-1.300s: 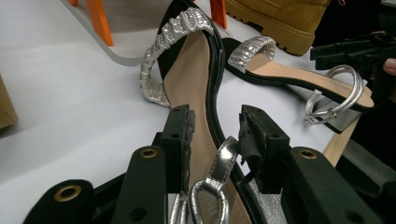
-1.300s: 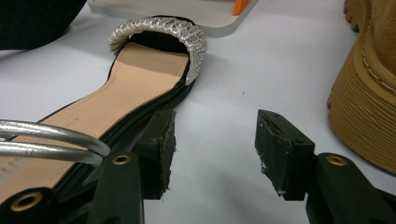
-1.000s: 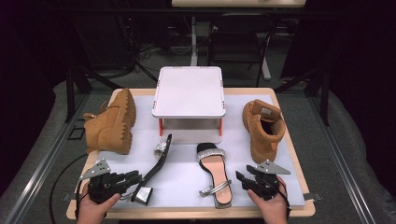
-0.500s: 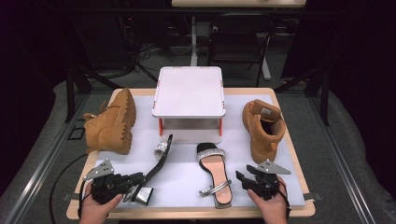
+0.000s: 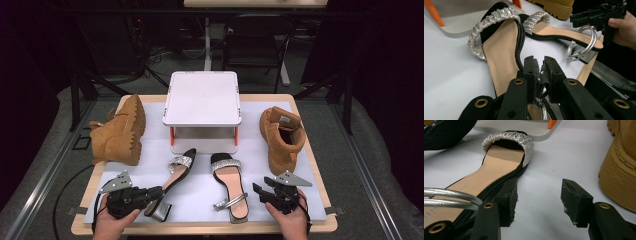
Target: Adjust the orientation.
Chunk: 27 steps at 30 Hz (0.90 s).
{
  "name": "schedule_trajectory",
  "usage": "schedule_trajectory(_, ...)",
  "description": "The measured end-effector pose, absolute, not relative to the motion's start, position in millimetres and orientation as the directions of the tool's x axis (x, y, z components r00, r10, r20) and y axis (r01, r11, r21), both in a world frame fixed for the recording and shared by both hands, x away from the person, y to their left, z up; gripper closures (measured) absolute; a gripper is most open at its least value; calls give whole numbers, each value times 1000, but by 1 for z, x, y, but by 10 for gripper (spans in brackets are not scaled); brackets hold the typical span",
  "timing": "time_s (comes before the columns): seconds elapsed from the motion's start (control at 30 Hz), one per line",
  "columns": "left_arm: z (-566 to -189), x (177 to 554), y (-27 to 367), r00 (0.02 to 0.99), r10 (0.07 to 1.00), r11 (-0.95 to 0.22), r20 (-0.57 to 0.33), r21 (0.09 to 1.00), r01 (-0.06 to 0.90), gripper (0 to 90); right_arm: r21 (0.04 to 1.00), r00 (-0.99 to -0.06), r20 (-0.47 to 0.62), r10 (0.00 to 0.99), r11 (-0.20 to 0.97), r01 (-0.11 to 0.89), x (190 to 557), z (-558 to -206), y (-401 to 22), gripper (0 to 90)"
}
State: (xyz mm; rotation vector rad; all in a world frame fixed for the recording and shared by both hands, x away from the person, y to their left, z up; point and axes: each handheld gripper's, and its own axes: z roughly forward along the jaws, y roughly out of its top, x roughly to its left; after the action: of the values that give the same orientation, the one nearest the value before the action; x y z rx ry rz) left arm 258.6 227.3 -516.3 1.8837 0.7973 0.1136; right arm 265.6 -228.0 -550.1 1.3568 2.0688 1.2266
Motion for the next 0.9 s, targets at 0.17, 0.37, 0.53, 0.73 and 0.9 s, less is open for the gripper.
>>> schedule_trajectory(0.17,-517,258,212,791,561,-280,-245,843,459,807,823,-462,145,875,153,548,265,-550,-229,470)
schedule_trajectory(0.37,-524,259,191,820,533,-350,-210,827,440,807,822,-467,146,872,155,547,266,-550,-229,470)
schedule_trajectory(0.53,-526,258,186,820,538,-367,-196,821,437,809,824,-465,152,872,148,547,265,-550,-230,470)
schedule_trajectory(0.73,-528,258,188,810,544,-346,-218,821,453,793,824,-464,155,872,146,548,265,-550,-230,470)
schedule_trajectory(0.9,-527,258,189,807,542,-329,-233,825,460,726,824,-464,155,872,146,548,266,-550,-229,470)
